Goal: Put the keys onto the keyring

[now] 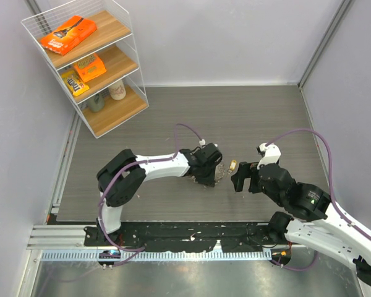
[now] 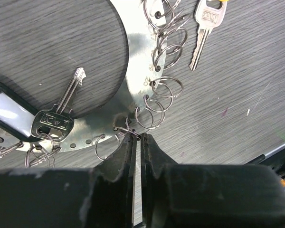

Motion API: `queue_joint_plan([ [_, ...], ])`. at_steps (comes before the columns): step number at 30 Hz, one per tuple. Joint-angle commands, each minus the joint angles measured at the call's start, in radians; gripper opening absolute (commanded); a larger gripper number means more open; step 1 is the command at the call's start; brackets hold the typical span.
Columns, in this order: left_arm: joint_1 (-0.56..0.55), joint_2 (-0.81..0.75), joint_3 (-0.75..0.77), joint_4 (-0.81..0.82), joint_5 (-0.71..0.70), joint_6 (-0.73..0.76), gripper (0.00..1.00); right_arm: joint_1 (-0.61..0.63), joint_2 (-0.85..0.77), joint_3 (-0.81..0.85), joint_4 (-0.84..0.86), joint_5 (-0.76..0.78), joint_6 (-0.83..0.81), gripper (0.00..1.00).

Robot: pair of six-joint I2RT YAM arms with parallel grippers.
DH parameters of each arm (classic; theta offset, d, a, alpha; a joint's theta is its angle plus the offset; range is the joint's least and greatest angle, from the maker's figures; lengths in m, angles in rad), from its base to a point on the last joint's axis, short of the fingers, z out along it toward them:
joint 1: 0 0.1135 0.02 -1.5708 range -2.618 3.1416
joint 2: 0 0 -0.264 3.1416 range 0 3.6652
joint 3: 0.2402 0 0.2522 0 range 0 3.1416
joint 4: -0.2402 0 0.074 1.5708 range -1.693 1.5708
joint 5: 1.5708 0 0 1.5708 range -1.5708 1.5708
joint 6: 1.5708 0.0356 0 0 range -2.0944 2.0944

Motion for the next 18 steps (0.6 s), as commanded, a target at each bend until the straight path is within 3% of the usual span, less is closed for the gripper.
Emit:
queue_joint_plan([
  [1,0.013,-0.031,-0.052,0.041,0.01,-0.005,0.06,-0.002,0.001,0.013,0.04,-0.007,0.0,0.97],
  [3,0.016,-0.045,-0.071,0.049,0.012,-0.004,0.0,-0.002,0.006,0.013,0.046,-0.013,0.002,0.97],
  [18,0.016,-0.224,-0.187,0.084,0.009,0.082,0.0,-0.002,0.044,0.027,0.075,-0.055,-0.004,0.98],
])
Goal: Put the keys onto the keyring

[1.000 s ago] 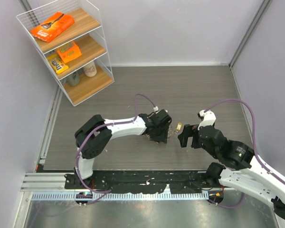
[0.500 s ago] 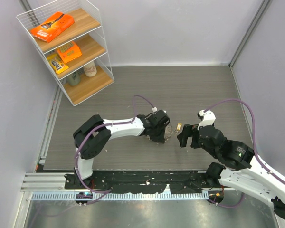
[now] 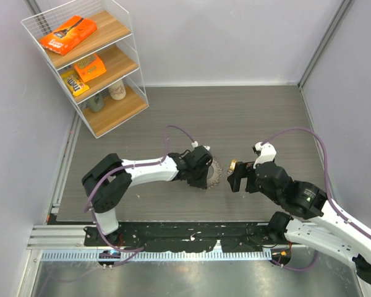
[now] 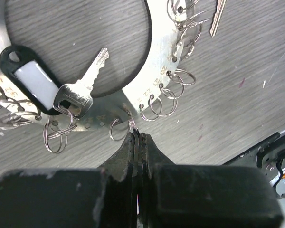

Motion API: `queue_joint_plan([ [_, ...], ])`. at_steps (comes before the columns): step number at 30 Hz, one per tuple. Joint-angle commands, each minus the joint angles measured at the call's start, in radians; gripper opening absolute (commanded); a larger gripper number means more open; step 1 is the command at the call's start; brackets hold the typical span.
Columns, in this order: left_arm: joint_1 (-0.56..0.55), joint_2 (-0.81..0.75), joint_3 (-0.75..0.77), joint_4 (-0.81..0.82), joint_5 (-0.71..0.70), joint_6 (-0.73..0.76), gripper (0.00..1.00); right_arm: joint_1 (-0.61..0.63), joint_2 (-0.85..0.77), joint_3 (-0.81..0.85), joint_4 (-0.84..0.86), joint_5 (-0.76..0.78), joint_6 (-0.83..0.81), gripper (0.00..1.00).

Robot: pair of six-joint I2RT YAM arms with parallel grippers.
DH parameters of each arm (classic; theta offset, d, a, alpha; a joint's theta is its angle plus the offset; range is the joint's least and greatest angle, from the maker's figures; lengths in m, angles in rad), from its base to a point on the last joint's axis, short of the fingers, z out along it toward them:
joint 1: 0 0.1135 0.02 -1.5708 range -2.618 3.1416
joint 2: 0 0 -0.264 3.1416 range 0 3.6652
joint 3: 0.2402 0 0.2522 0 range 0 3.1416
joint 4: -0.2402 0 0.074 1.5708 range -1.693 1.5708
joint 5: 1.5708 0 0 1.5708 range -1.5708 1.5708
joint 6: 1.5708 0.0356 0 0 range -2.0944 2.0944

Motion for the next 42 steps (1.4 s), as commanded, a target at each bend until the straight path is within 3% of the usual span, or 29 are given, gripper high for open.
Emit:
queue_joint_plan([
  [1,0.003,-0.114,-0.043,0.038,0.003,0.057,0.0,-0.002,0.01,0.03,0.046,-0.013,-0.008,0.99],
  [10,-0.001,-0.269,-0.158,0.131,0.047,0.134,0.0,-0.001,0.01,0.03,0.075,-0.053,-0.028,0.99],
  [23,-0.035,-0.626,-0.261,0.115,0.059,0.281,0.0,-0.002,0.011,0.044,0.144,-0.224,-0.172,1.0],
  [29,-0.047,-0.747,-0.304,0.141,0.108,0.339,0.0,0.001,0.011,0.077,0.177,-0.358,-0.238,0.97],
  [37,-0.082,-0.858,-0.359,0.19,0.214,0.419,0.0,0.001,0.007,0.107,0.241,-0.672,-0.313,0.92],
  [42,-0.107,-0.93,-0.385,0.246,0.294,0.447,0.0,0.002,0.004,0.104,0.273,-0.746,-0.342,0.84],
])
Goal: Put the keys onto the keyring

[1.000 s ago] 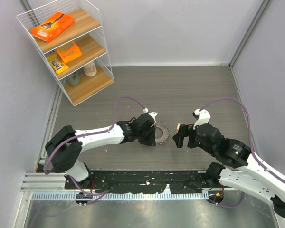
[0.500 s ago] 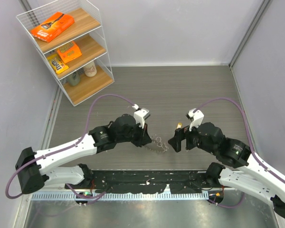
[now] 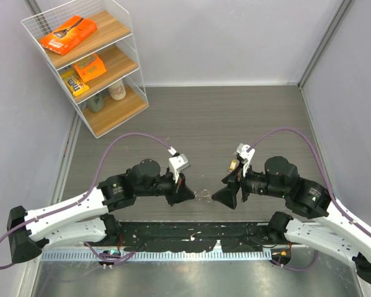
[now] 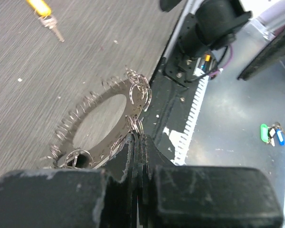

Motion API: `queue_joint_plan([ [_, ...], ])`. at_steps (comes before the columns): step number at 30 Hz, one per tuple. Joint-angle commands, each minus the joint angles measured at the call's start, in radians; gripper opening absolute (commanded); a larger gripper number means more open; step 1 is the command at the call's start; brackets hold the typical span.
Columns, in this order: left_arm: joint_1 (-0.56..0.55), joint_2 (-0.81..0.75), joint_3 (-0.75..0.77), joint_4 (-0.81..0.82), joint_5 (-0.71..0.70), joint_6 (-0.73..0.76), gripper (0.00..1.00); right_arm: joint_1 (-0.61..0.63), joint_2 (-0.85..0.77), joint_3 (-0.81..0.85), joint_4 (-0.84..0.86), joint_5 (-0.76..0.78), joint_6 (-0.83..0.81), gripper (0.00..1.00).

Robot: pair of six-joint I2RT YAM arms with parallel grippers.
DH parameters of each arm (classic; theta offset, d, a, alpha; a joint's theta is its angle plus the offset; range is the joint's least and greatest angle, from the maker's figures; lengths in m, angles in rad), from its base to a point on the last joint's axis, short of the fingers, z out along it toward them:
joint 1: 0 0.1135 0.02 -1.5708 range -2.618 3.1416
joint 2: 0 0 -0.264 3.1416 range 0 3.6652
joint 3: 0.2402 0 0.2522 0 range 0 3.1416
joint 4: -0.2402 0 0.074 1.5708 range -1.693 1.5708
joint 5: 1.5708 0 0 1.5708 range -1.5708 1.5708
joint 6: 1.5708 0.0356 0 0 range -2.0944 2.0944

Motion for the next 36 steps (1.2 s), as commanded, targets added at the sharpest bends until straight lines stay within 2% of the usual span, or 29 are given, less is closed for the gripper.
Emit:
queue_joint_plan([
  [1,-0.023,-0.074,0.002,0.14,0.11,0.051,0.0,0.002,-0.002,0.033,0.083,-0.141,-0.046,0.81],
  [12,-0.06,-0.149,0.006,0.188,0.191,0.039,0.0,0.025,0.03,0.024,0.195,-0.279,-0.054,0.57],
  [18,-0.068,-0.166,0.003,0.191,0.187,0.033,0.0,0.061,0.05,0.015,0.245,-0.312,-0.038,0.55],
  [22,-0.066,-0.171,-0.001,0.177,0.17,0.041,0.0,0.07,0.055,-0.007,0.244,-0.264,-0.034,0.55],
  [25,-0.066,-0.178,-0.009,0.138,0.112,0.042,0.0,0.077,0.049,-0.028,0.244,-0.271,-0.024,0.56],
  [31,-0.068,-0.198,-0.032,-0.011,-0.138,-0.002,0.0,0.087,0.05,-0.116,0.248,-0.224,0.006,0.6],
  [34,-0.066,-0.197,-0.067,-0.054,-0.213,-0.057,0.12,0.107,0.061,-0.171,0.265,-0.207,0.029,0.63],
  [36,-0.066,-0.215,-0.108,-0.071,-0.282,-0.117,0.23,0.148,0.075,-0.2,0.276,-0.165,0.028,0.65],
])
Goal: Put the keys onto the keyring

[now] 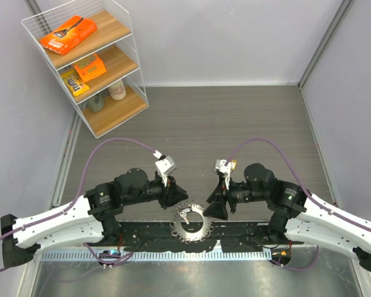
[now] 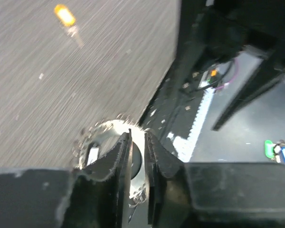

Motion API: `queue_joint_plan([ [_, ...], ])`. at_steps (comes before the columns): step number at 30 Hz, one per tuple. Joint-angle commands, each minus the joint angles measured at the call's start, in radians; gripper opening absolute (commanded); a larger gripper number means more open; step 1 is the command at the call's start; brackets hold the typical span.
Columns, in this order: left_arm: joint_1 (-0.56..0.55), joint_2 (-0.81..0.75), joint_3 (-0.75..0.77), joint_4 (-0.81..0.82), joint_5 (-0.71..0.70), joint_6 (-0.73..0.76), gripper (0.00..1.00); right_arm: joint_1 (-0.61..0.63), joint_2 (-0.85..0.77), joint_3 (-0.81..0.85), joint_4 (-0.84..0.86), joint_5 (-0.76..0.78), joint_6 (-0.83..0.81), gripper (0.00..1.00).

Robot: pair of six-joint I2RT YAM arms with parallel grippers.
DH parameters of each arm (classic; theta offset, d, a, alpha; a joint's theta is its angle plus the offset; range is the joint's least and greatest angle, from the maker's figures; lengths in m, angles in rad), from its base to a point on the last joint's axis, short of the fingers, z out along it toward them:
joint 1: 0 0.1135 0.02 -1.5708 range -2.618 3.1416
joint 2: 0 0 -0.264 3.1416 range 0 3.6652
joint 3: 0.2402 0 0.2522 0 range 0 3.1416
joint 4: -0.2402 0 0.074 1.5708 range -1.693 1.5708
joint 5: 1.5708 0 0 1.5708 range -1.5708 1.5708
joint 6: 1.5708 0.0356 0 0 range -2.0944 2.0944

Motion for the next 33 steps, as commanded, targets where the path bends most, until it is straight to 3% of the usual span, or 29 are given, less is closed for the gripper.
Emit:
queue_joint_plan([
  [1,-0.002,-0.052,-0.076,-0.09,-0.215,-0.119,0.26,0.089,0.029,-0.045,0.065,0.091,0.023,0.66],
  [5,-0.003,-0.159,-0.1,-0.209,-0.382,-0.22,0.46,0.228,0.087,-0.074,0.107,0.19,-0.005,0.7],
  [8,-0.002,-0.23,-0.1,-0.294,-0.433,-0.264,0.59,0.351,0.136,-0.08,0.133,0.275,-0.046,0.72],
  [12,-0.003,-0.302,-0.11,-0.381,-0.474,-0.297,0.67,0.413,0.187,-0.086,0.205,0.342,-0.108,0.72],
  [23,-0.003,-0.433,-0.191,-0.394,-0.462,-0.342,0.73,0.46,0.363,-0.081,0.366,0.342,-0.223,0.68],
  [33,-0.003,-0.462,-0.211,-0.397,-0.444,-0.317,0.73,0.519,0.538,-0.025,0.289,0.512,0.006,0.65],
])
